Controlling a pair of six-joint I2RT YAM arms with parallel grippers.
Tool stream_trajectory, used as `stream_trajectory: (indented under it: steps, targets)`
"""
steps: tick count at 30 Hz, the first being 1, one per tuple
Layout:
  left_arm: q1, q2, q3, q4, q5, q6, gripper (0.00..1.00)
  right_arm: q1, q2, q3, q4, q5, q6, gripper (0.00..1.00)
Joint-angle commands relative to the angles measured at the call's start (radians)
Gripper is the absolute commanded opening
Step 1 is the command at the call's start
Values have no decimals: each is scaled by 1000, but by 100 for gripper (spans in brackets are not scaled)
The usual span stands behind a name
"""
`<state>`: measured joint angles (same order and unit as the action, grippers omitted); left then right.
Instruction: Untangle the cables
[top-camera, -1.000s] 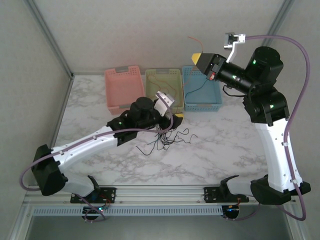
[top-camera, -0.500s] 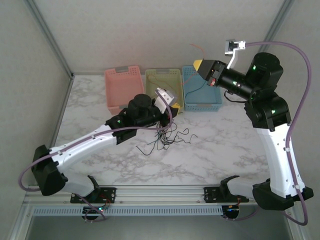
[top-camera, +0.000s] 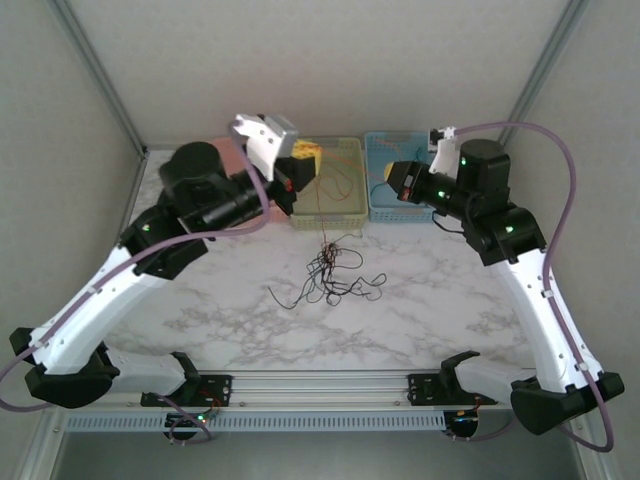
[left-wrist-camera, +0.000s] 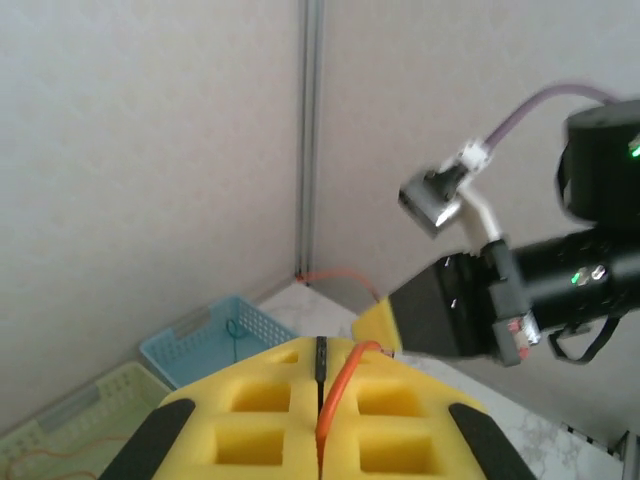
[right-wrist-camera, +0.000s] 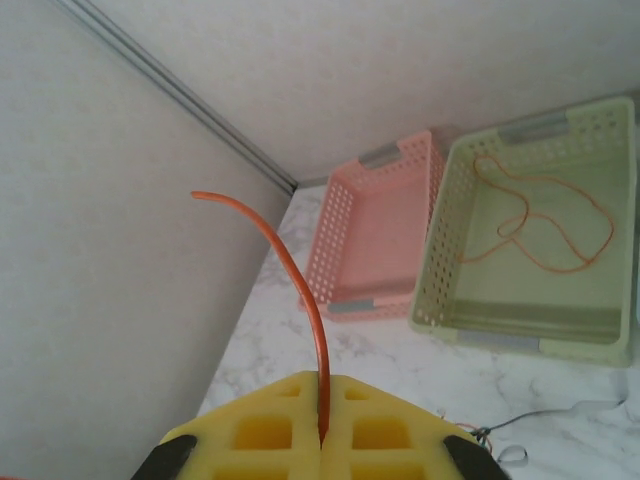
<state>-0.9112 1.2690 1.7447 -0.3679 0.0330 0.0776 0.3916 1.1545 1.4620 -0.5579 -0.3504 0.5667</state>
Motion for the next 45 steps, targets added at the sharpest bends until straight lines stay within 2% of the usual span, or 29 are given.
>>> stream_trajectory:
  steps: [1, 3, 5, 7, 9, 12, 17, 21, 27, 31, 40, 45]
  targets:
    - [17, 40, 152, -133, -56, 42, 0, 6, -3, -35, 54, -6, 8, 0]
    - [24, 79, 258, -182, -73, 41, 0, 6, 4, -56, 64, -17, 15, 4]
    - [26, 125, 369, -225, -70, 38, 0, 6, 12, -80, 81, -38, 15, 19]
    - [26, 185, 506, -285, -62, 39, 0, 6, 23, -107, 103, -63, 4, 41]
    - [27, 242, 619, -348, -71, 44, 0, 6, 41, -117, 103, -83, -21, 52]
    - [28, 298, 720, -402, -99, 47, 0, 6, 39, -151, 108, -108, -64, 61]
    - [29, 302, 735, -415, -127, 24, 0, 6, -33, -307, 190, -134, -138, 75]
    - [29, 296, 733, -421, -124, 29, 0, 21, -32, -473, 376, -275, -64, 75]
    - [29, 299, 732, -441, -109, 34, 0, 157, 39, -519, 432, -233, -186, 75]
    - [30, 297, 733, -459, -102, 28, 0, 163, 97, -489, 455, -210, -204, 75]
    - [29, 292, 727, -494, -58, 20, 0, 163, 163, -333, 298, -257, -284, 67]
    - [29, 290, 725, -507, -74, 18, 0, 163, 159, -325, 255, -218, -265, 66]
